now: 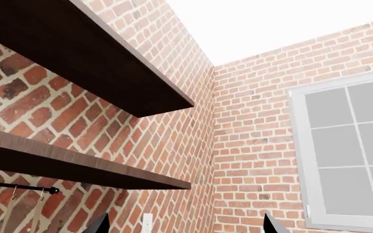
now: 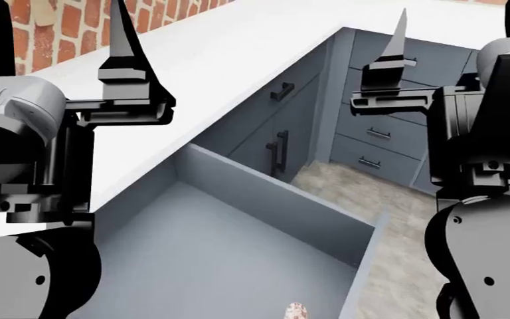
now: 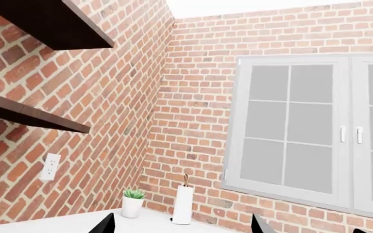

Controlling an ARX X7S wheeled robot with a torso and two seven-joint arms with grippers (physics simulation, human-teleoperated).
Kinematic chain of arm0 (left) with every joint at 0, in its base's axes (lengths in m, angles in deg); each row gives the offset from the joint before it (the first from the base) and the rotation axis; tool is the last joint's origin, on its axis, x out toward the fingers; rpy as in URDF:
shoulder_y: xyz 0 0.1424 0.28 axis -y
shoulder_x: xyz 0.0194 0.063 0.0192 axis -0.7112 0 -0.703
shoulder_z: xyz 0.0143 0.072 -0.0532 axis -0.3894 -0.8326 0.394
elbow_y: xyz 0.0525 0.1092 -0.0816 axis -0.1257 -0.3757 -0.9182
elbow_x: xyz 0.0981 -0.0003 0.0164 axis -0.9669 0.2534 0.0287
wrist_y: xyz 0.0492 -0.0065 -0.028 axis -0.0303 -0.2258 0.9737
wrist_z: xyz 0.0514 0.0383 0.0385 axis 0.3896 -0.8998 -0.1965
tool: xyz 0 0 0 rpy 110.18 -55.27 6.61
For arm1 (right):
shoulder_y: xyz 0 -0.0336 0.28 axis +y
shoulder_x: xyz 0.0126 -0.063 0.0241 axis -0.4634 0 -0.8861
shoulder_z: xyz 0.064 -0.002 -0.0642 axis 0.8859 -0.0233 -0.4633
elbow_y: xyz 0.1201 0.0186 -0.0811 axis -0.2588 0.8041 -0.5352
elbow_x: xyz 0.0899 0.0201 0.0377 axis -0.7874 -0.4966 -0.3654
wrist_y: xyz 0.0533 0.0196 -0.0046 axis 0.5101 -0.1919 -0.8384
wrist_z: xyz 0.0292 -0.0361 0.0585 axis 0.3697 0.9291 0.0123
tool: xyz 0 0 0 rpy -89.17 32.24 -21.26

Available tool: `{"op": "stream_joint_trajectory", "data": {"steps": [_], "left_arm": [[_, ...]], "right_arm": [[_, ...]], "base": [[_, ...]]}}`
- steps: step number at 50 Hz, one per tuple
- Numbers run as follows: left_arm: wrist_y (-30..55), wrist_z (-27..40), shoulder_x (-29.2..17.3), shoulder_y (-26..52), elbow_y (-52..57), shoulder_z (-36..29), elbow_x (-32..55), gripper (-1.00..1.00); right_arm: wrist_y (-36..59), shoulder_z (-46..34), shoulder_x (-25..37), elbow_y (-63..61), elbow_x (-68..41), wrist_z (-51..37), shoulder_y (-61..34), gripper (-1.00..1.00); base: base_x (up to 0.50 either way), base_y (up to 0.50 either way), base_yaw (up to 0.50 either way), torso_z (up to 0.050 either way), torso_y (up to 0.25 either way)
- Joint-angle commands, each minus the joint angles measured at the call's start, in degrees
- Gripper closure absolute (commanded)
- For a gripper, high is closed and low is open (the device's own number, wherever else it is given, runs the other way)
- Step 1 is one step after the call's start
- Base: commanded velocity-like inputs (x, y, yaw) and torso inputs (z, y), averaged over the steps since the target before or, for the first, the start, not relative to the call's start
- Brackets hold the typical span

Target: Close the right drawer.

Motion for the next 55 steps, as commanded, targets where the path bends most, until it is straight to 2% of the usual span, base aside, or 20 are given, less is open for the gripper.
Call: {"op": "stream_joint_trajectory", "data": {"steps": [1, 10, 33, 55], "left_arm": [[-0.2, 0.2, -0.2, 0.2, -0.1, -0.1, 0.2, -1.00], [-0.1, 0.5, -0.3, 0.3, 0.1, -0.3, 0.4, -1.00], [0.6, 1.2, -0.9, 1.0, 0.5, -0.1, 1.4, -1.00], [-0.6, 1.3, -1.3, 0.3, -0.1, -0.8, 1.2, -1.00]], "right_arm": [[-0.4, 0.2, -0.1, 0.1, -0.3, -0.2, 0.1, -1.00], [1.2, 1.5, 0.0, -0.6, -0.4, -0.7, 0.1, -1.00], [13.1, 7.8, 2.3, -5.4, -0.9, -1.0, 2.6, -1.00], [8.8, 12.7, 3.3, -3.3, -0.6, -0.9, 12.8, -1.00]], "base": [[0.00, 0.00, 0.00, 0.000, 0.000], [0.00, 0.00, 0.00, 0.000, 0.000], [0.00, 0.00, 0.00, 0.000, 0.000], [0.00, 0.00, 0.00, 0.000, 0.000]]}}
